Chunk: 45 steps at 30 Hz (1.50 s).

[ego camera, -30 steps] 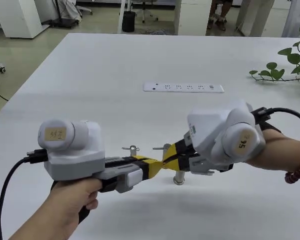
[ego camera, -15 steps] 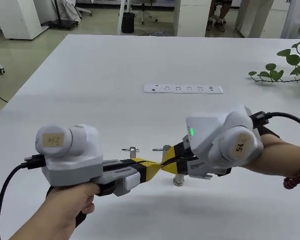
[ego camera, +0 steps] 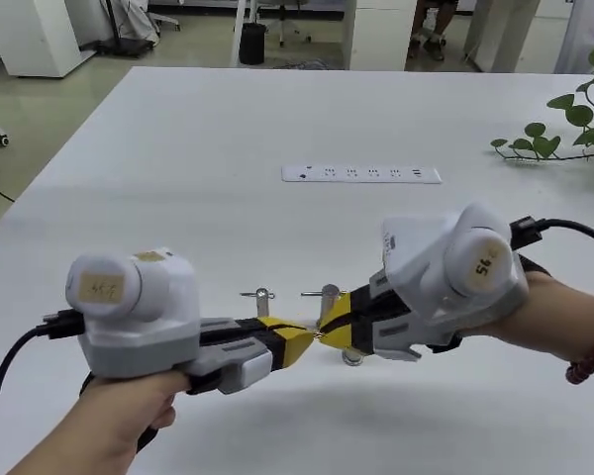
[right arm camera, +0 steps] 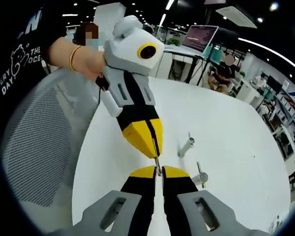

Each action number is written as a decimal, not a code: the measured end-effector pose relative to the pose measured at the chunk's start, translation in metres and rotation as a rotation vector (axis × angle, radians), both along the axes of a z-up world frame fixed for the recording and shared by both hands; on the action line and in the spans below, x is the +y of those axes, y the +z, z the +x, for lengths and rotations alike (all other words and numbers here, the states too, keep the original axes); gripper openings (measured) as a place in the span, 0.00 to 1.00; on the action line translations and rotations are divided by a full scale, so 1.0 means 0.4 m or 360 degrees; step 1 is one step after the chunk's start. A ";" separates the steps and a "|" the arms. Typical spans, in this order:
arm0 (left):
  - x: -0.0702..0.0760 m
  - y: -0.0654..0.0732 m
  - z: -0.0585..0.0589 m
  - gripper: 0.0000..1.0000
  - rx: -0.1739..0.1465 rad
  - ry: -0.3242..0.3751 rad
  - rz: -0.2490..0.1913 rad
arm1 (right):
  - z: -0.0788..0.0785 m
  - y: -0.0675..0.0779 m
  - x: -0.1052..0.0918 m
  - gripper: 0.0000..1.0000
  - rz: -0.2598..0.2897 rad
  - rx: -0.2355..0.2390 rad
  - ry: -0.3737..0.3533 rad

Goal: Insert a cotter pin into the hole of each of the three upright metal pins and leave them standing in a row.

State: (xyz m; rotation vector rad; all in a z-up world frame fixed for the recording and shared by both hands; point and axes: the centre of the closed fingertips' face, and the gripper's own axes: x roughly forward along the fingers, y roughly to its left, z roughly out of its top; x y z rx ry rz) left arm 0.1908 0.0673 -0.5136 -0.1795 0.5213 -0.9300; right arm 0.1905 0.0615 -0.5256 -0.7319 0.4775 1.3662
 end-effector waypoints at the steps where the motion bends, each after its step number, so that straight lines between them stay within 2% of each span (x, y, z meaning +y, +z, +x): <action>1: 0.001 0.000 -0.002 0.00 -0.0007 -0.0005 0.0001 | -0.002 0.000 -0.001 0.00 0.0013 0.0022 -0.0011; 4: 0.005 0.002 -0.010 0.00 -0.0036 -0.0025 -0.0013 | -0.011 -0.004 -0.004 0.02 0.0059 0.0149 -0.0073; 9: 0.009 0.000 -0.020 0.00 -0.0056 -0.0047 -0.0005 | -0.015 -0.005 -0.009 0.06 0.0115 0.0259 -0.0149; 11: 0.008 0.008 -0.026 0.00 -0.0075 -0.0068 -0.0028 | -0.017 -0.004 -0.011 0.06 0.0136 0.0294 -0.0168; 14: 0.006 0.016 -0.032 0.00 -0.0101 -0.0091 -0.0041 | -0.025 0.001 -0.012 0.07 0.0202 0.0398 -0.0214; 20: 0.000 0.028 -0.044 0.00 -0.0126 -0.0139 -0.0079 | -0.042 0.005 -0.019 0.07 0.0272 0.0517 -0.0237; 29: -0.019 0.042 -0.064 0.00 -0.0143 -0.0233 -0.0136 | -0.068 0.008 -0.022 0.06 0.0312 0.0557 -0.0184; 37: -0.024 0.041 -0.074 0.00 -0.0123 -0.0270 -0.0158 | -0.079 0.013 -0.018 0.01 0.0320 0.0544 -0.0145; 45: -0.025 0.025 -0.081 0.00 -0.0120 -0.0298 -0.0115 | -0.089 0.006 -0.021 0.00 0.0227 0.0414 -0.0024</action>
